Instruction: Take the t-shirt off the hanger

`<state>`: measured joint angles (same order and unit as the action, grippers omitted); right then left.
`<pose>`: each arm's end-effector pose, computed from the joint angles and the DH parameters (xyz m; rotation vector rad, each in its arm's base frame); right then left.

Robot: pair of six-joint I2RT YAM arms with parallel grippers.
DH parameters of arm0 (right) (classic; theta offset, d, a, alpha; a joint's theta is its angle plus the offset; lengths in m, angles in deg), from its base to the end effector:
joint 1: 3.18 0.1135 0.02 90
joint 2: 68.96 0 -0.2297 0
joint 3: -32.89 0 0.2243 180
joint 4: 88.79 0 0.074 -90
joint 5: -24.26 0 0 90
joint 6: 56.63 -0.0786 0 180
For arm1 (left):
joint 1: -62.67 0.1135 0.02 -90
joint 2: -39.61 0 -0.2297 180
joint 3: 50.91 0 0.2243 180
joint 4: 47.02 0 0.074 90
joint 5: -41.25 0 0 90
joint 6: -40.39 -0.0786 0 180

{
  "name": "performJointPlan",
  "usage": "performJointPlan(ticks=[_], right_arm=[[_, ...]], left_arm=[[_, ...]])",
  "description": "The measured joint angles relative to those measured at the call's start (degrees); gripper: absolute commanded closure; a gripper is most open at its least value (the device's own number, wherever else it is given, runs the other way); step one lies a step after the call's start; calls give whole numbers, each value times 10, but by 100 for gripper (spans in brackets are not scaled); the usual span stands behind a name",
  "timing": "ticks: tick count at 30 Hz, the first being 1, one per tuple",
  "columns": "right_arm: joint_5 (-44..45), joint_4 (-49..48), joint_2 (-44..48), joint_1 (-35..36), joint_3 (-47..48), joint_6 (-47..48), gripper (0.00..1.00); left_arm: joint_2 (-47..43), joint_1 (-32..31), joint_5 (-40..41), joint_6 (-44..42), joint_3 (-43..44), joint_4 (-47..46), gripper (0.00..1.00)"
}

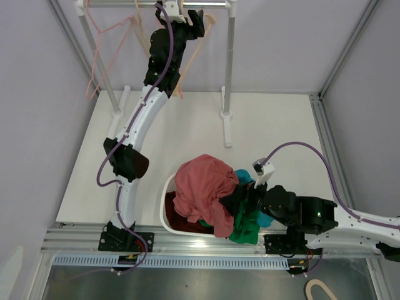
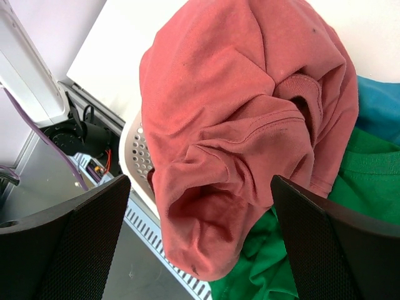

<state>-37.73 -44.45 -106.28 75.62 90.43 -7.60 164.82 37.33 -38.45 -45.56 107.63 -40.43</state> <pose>0.0709 0.1681 0.2717 -0.3464 2.0189 0.8803 0.4353 -0.1906 0.4925 0.0453 1.1182 -0.3595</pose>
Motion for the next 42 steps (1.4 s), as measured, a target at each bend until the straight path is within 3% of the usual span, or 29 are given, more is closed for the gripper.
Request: performJointPlan(ticks=[10, 20, 31, 38, 42], right_arm=[[0, 0, 3, 0, -7, 0, 0], [-1, -5, 4, 0, -10, -2, 1], [-9, -17, 4, 0, -19, -2, 1], [-12, -24, 0, 0, -19, 5, 0], [1, -22, -2, 0, -12, 34, 1]], left_arm=[[3, 3, -20, 5, -2, 0, 22], [-36, 1, -16, -3, -77, 5, 1], [-213, -23, 24, -45, -199, 28, 0], [-337, -34, 31, -17, -248, 99, 0], [-467, -52, 31, 27, -375, 173, 1]])
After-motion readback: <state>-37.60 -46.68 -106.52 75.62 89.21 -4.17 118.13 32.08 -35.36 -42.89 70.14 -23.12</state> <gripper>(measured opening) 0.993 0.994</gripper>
